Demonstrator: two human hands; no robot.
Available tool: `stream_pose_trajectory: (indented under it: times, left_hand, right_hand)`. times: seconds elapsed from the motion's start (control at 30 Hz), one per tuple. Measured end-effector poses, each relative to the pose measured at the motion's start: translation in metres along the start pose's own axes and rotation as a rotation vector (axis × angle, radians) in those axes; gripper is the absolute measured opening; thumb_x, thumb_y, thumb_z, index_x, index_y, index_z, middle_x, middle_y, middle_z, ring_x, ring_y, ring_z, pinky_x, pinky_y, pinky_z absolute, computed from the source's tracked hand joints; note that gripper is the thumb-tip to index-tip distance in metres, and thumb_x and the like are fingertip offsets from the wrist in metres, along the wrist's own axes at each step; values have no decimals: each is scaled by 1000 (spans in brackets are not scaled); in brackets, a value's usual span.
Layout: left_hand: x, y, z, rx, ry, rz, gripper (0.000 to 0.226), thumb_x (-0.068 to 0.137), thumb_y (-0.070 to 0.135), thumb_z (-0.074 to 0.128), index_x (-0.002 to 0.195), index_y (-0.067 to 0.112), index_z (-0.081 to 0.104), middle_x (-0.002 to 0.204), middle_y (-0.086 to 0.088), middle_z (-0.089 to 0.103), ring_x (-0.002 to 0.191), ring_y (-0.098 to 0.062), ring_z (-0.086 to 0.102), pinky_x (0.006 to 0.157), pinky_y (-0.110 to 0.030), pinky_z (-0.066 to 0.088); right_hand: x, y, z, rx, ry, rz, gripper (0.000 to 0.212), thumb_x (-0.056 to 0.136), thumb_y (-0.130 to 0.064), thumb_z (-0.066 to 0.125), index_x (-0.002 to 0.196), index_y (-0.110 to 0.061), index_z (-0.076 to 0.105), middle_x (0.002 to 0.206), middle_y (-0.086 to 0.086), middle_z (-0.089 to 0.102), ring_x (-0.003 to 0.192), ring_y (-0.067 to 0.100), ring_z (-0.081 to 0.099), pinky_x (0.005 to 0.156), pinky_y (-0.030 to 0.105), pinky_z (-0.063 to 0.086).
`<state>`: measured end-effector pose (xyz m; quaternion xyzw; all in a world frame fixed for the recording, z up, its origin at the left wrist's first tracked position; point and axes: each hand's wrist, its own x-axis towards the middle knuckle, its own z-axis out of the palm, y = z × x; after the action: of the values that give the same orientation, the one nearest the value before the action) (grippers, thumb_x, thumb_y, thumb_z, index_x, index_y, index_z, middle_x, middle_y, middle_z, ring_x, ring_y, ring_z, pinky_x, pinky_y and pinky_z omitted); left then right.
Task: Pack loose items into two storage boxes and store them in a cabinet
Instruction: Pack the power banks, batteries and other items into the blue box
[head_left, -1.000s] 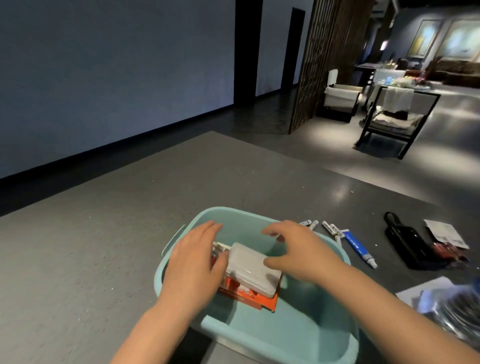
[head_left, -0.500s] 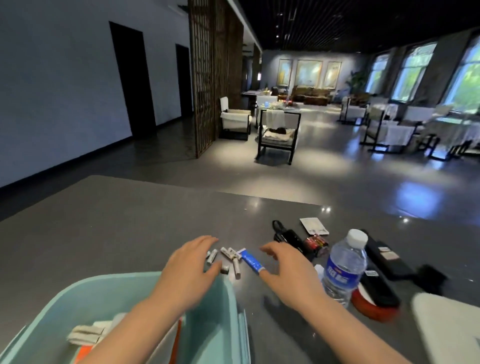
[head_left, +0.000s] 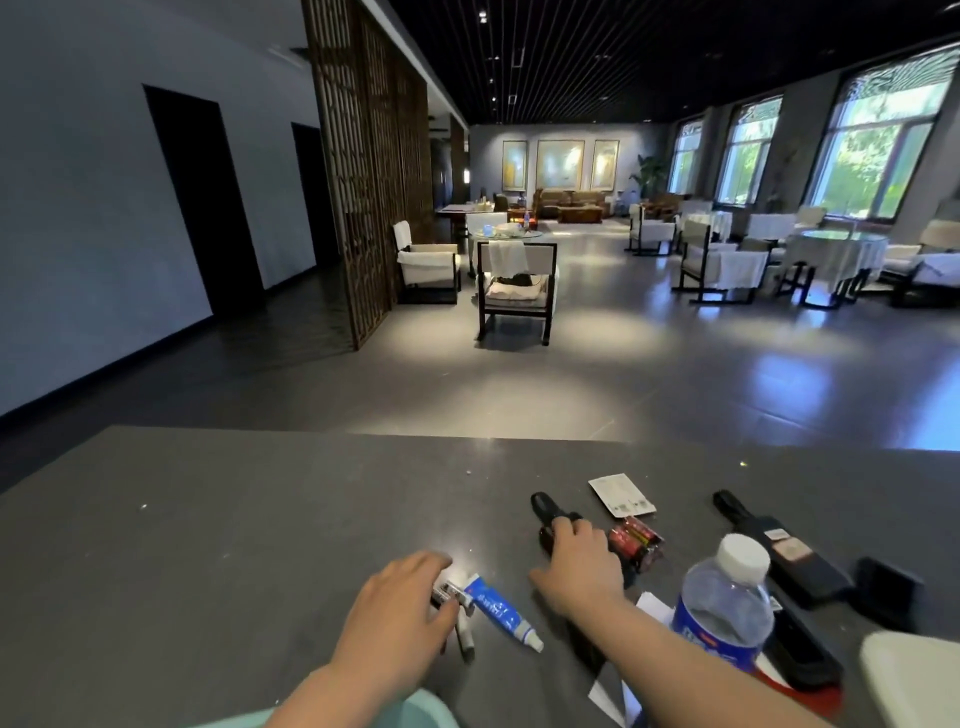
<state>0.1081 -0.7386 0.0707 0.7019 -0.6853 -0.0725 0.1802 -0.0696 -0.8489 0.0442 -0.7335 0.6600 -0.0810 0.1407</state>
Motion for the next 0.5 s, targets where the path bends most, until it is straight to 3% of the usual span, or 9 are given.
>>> stream_pose_trajectory:
  times: [0.13,0.5]
  left_hand:
    - [7,-5,5,-2,-6,-4,45,93,44,45,136,35,37,141,21,38,130,-5,36,104,-19,24]
    - [4,-8,6,-30,51,4,43,93,43,46,134,36,39,139,22,39,130,-4,36,106,-20,22]
  right_hand:
    - [25,14,17,-25,-8,144,61,84,-46,58,132,-16,38,136,6,42,130,26,37,102,36,36]
    - [43,6,30,-174,2,181,71,79,-53,64,130,-11,38,134,12,41,125,29,38,100,35,37]
